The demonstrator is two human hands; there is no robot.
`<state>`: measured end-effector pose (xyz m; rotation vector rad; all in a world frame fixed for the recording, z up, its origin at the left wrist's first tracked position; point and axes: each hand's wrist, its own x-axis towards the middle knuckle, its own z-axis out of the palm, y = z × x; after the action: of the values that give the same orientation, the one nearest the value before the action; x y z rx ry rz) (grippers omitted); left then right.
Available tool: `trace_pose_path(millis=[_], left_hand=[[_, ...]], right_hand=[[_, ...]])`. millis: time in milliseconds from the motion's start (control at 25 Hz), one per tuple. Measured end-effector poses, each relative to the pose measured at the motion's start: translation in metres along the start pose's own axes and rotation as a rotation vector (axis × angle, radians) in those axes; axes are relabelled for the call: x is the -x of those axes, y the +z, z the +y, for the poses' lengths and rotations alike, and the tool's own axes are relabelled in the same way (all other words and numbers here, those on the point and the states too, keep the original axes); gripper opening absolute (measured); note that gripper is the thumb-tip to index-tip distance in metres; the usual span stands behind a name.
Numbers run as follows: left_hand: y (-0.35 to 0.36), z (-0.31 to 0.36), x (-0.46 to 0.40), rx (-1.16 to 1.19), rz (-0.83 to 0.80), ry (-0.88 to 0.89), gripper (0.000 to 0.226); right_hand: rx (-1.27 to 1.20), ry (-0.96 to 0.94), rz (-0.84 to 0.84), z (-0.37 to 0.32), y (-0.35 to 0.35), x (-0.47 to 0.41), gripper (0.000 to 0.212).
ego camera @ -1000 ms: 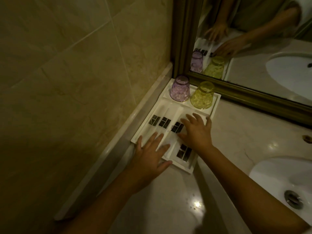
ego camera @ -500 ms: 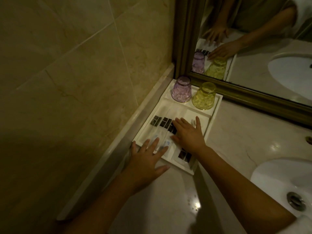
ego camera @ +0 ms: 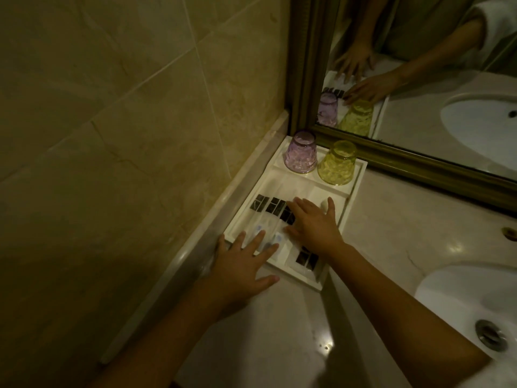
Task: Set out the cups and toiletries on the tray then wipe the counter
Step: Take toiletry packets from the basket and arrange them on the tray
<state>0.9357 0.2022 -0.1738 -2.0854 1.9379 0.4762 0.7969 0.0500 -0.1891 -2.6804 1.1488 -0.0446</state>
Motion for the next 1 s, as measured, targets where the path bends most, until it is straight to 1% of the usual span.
trace_pose_path(millis=[80,160,240,360,440,480,600,720,880,1000], left_hand=[[-0.003,0.0,0.004,0.024,0.008,0.014,0.071],[-0.011,-0.001,0.006,0.107,0.056,0.022,0.073],[-0.025,0.001,0.007,0.206,0.151,0.035,0.071],[-0.046,0.004,0.014,0.274,0.356,0.076,0.058],[-0.054,0.006,0.025,0.328,0.452,0.095,0.052],[-0.056,0.008,0.032,0.33,0.486,0.098,0.051],[-0.063,0.019,0.046,0.199,0.577,0.111,0.049],[-0.067,0.044,0.056,0.127,0.579,0.154,0.049],[-0.055,0.09,0.076,0.082,0.583,0.209,0.042],[-0.041,0.124,0.099,0.072,0.557,0.261,0.048]], right_hand=[[-0.04,-0.008,0.035,-0.001,-0.008,0.002,0.057],[-0.051,-0.003,0.047,-0.004,-0.02,0.006,0.051],[-0.038,-0.003,0.053,-0.01,-0.034,0.014,0.046],[0.013,-0.005,0.08,-0.025,-0.057,0.039,0.041],[0.049,0.016,0.128,-0.032,-0.069,0.06,0.041],[0.084,0.033,0.161,-0.035,-0.075,0.073,0.041],[0.206,0.112,0.226,-0.041,-0.087,0.109,0.041],[0.218,0.229,0.268,-0.044,-0.087,0.151,0.04],[0.169,0.349,0.273,-0.037,-0.082,0.218,0.038],[0.163,0.445,0.276,-0.027,-0.084,0.273,0.04]])
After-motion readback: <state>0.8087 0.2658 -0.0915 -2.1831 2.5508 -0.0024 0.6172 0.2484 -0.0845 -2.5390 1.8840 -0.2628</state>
